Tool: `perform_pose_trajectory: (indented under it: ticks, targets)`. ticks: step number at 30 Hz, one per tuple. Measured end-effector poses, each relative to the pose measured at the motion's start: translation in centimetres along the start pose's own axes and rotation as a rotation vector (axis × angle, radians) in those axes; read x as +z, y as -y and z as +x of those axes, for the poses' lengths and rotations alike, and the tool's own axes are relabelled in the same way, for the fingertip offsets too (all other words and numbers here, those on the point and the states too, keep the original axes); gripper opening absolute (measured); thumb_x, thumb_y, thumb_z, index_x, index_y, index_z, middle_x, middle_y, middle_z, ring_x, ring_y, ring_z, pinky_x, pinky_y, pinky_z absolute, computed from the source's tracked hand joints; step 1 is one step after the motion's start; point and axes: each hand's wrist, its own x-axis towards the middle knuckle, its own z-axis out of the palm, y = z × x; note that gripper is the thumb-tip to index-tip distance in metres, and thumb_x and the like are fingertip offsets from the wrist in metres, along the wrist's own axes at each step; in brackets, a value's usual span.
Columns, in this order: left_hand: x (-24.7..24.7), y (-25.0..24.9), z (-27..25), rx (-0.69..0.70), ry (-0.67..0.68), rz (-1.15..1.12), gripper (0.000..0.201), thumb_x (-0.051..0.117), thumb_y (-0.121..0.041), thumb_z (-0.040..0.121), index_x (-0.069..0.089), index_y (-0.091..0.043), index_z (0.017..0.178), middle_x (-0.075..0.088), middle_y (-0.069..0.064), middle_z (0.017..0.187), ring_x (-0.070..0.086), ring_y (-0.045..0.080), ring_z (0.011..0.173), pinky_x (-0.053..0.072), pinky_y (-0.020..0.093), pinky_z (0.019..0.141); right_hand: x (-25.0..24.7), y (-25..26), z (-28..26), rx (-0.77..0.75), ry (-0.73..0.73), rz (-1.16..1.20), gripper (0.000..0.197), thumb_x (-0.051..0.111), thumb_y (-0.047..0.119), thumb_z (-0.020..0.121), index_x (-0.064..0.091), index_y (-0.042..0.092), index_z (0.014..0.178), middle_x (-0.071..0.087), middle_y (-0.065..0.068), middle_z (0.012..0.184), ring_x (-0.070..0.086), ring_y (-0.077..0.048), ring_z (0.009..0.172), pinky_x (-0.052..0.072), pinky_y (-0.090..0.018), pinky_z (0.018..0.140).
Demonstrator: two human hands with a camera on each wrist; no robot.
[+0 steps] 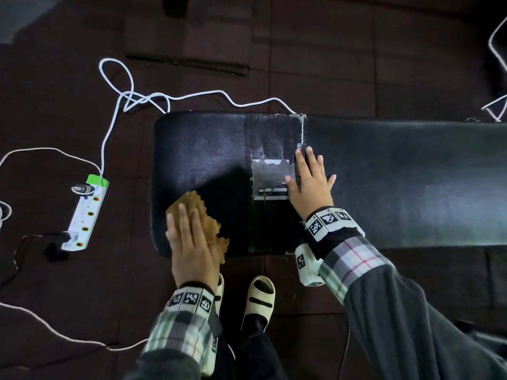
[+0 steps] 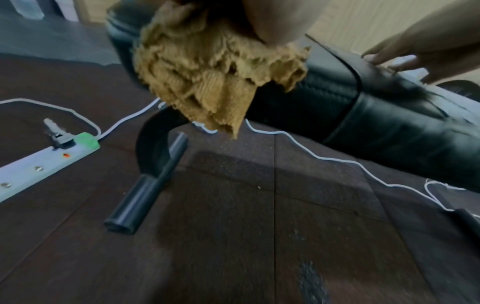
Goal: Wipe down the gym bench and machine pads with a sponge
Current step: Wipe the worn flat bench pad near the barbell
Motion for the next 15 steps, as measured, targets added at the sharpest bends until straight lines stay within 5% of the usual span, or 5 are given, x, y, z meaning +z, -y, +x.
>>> perform_pose_trajectory:
  ticks: [4, 10, 15]
  targets:
    - [-0.6, 0.8, 4.0, 0.021, -0.007, 0.023, 0.061, 0.055, -0.022, 0.092, 0.033, -0.003, 0.146, 0.025, 0.018, 0.156, 0.017, 0.041, 0.144, 0.027, 0.055, 0.112, 0.1, 0.0, -0.1, 0.001, -0.007, -0.001, 0.06, 0.04, 0.032, 0.098, 0.01, 0.028, 0.149, -0.001, 0.008, 0.157, -0.006, -0.019, 0.145, -0.001, -0.058, 0.112]
    - [-1.6, 2.5, 4.4, -0.339, -0.08, -0.152, 0.062, 0.049, -0.026, 0.098, 0.025, -0.001, 0.15, 0.019, 0.022, 0.157, 0.017, 0.045, 0.142, 0.023, 0.053, 0.114, 0.1, -0.1, -0.1, 0.005, -0.01, -0.002, 0.06, 0.041, 0.033, 0.097, 0.011, 0.028, 0.149, 0.0, 0.008, 0.157, -0.005, -0.019, 0.145, -0.001, -0.058, 0.112]
    - [-1.7, 1.8, 1.3, -0.48, -0.107, -0.272, 0.065, 0.043, -0.033, 0.099, 0.021, -0.001, 0.151, 0.019, 0.024, 0.154, 0.026, 0.041, 0.14, 0.032, 0.053, 0.112, -0.1, -0.2, 0.0, 0.003, 0.006, -0.004, 0.06, 0.041, 0.031, 0.097, 0.012, 0.028, 0.15, 0.0, 0.008, 0.157, -0.004, -0.019, 0.145, 0.001, -0.056, 0.112]
